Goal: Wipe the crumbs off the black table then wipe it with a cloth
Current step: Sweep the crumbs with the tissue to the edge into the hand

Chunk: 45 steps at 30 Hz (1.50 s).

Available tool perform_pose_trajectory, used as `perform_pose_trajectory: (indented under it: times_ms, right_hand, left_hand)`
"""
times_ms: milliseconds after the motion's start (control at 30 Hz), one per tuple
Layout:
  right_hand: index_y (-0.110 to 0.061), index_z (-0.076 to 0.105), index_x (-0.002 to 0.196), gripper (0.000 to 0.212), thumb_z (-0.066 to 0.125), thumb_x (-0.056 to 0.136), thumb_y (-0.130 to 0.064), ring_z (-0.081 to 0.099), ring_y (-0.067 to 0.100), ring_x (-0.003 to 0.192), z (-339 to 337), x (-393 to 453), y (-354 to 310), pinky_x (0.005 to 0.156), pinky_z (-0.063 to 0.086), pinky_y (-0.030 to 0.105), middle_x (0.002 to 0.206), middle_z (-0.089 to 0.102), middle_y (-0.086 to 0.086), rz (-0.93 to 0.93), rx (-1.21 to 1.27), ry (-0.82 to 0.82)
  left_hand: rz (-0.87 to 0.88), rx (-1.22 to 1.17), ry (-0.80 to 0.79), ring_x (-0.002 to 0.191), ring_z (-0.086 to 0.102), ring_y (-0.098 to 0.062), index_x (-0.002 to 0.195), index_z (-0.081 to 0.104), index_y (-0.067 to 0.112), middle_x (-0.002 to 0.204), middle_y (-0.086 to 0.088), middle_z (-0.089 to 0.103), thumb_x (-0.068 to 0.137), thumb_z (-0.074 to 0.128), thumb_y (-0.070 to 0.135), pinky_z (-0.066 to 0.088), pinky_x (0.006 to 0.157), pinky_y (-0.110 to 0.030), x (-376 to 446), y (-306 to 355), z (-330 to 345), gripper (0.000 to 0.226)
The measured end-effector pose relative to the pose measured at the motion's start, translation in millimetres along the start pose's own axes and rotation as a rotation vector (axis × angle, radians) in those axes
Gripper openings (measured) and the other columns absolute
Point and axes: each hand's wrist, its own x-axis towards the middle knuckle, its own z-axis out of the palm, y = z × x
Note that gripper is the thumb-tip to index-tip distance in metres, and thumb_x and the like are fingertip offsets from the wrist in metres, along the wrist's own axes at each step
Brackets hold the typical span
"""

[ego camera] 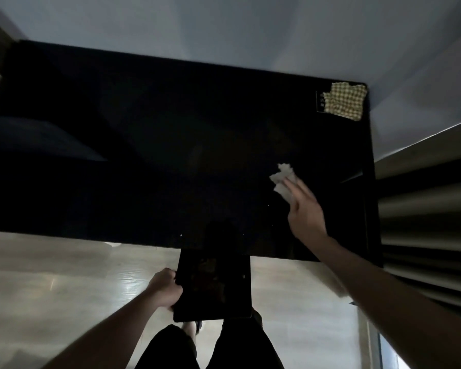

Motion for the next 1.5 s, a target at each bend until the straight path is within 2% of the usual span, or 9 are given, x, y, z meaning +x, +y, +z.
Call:
perform_pose_trajectory:
  times_ms: [167, 267, 567, 800, 1067, 1167, 1267, 1433, 1500]
  right_hand:
    - [-0.022, 0.033, 0.161, 0.067, 0.048, 0.097, -0.007, 0.017, 0.024, 0.160, 32, -4, 38, 0.124, 0.029, 0.052, 0.174, 0.012, -0.001, 0.012, -0.235, -0.065]
    - [-0.024, 0.044, 0.156, 0.067, 0.044, 0.091, -0.007, 0.026, 0.024, 0.157, 62, -45, 18, 0.120, 0.033, 0.052, 0.171, 0.024, -0.003, 0.043, -0.143, -0.007]
    - [-0.039, 0.056, 0.146, 0.066, 0.056, 0.095, 0.002, 0.033, -0.007, 0.149, 124, -170, -87, 0.115, 0.043, 0.028, 0.158, 0.037, -0.034, -0.220, 0.353, -0.391]
    - [-0.048, 0.052, 0.146, 0.074, 0.051, 0.093, 0.005, 0.029, -0.008, 0.148, 114, -90, -121, 0.120, 0.027, 0.011, 0.156, 0.035, -0.030, -0.096, 0.345, -0.314]
    - [-0.042, 0.039, 0.154, 0.075, 0.054, 0.096, 0.002, 0.002, -0.009, 0.154, 129, -49, -137, 0.128, 0.020, 0.027, 0.168, 0.015, -0.029, -0.364, 0.113, -0.379]
    - [-0.033, 0.061, 0.140, 0.071, 0.047, 0.084, 0.009, 0.015, -0.020, 0.148, 142, -96, -131, 0.123, 0.025, 0.020, 0.156, 0.037, -0.030, -0.531, 0.246, -0.480]
    - [-0.032, 0.067, 0.136, 0.062, 0.043, 0.088, -0.001, 0.047, 0.000, 0.142, 136, -117, -126, 0.119, 0.037, 0.029, 0.148, 0.059, -0.013, -0.387, 0.231, -0.678]
    - [-0.046, 0.061, 0.133, 0.072, 0.054, 0.085, 0.008, 0.059, -0.018, 0.103, 74, -59, -101, 0.091, 0.045, 0.007, 0.131, 0.059, -0.030, -0.150, 0.389, -0.309]
    - [-0.043, 0.061, 0.138, 0.072, 0.052, 0.090, 0.010, 0.054, -0.013, 0.124, 43, -8, -80, 0.107, 0.039, 0.008, 0.145, 0.055, -0.020, -0.048, 0.326, -0.157]
  left_hand:
    - [-0.013, -0.005, 0.004, 0.068, 0.077, -0.027, 0.084, 0.074, 0.013, 0.079, -0.008, 0.076, 0.067, 0.048, 0.015, 0.066, 0.062, -0.043, 4, -2, 6, 0.031]
    - [-0.016, -0.014, 0.011, 0.070, 0.077, -0.027, 0.082, 0.074, 0.013, 0.080, -0.007, 0.076, 0.066, 0.049, 0.017, 0.067, 0.064, -0.042, 4, -2, 8, 0.030]
    - [-0.050, -0.131, 0.006, 0.080, 0.077, -0.033, 0.089, 0.073, 0.013, 0.088, -0.012, 0.077, 0.060, 0.051, 0.020, 0.066, 0.071, -0.047, -2, -16, 10, 0.037]
    - [-0.108, -0.278, 0.018, 0.067, 0.078, -0.031, 0.101, 0.074, 0.009, 0.089, -0.016, 0.076, 0.069, 0.049, 0.009, 0.066, 0.056, -0.044, -26, -33, -3, 0.040]
    - [-0.131, -0.296, 0.074, 0.064, 0.078, -0.033, 0.098, 0.074, 0.007, 0.084, -0.015, 0.076, 0.074, 0.048, 0.004, 0.066, 0.058, -0.047, -36, -48, -17, 0.035]
    - [-0.129, -0.279, 0.086, 0.063, 0.078, -0.033, 0.091, 0.074, 0.009, 0.081, -0.015, 0.077, 0.072, 0.047, 0.006, 0.066, 0.057, -0.046, -35, -54, -21, 0.033]
    - [-0.121, -0.276, 0.089, 0.062, 0.078, -0.031, 0.092, 0.074, 0.006, 0.080, -0.016, 0.077, 0.070, 0.049, 0.007, 0.065, 0.055, -0.047, -32, -56, -24, 0.033]
    - [-0.106, -0.244, 0.099, 0.065, 0.078, -0.030, 0.088, 0.075, 0.008, 0.079, -0.014, 0.078, 0.067, 0.049, 0.011, 0.066, 0.060, -0.044, -27, -52, -26, 0.034]
    - [-0.104, -0.239, 0.104, 0.065, 0.078, -0.030, 0.087, 0.075, 0.008, 0.078, -0.014, 0.078, 0.067, 0.049, 0.010, 0.066, 0.060, -0.044, -26, -48, -23, 0.033]
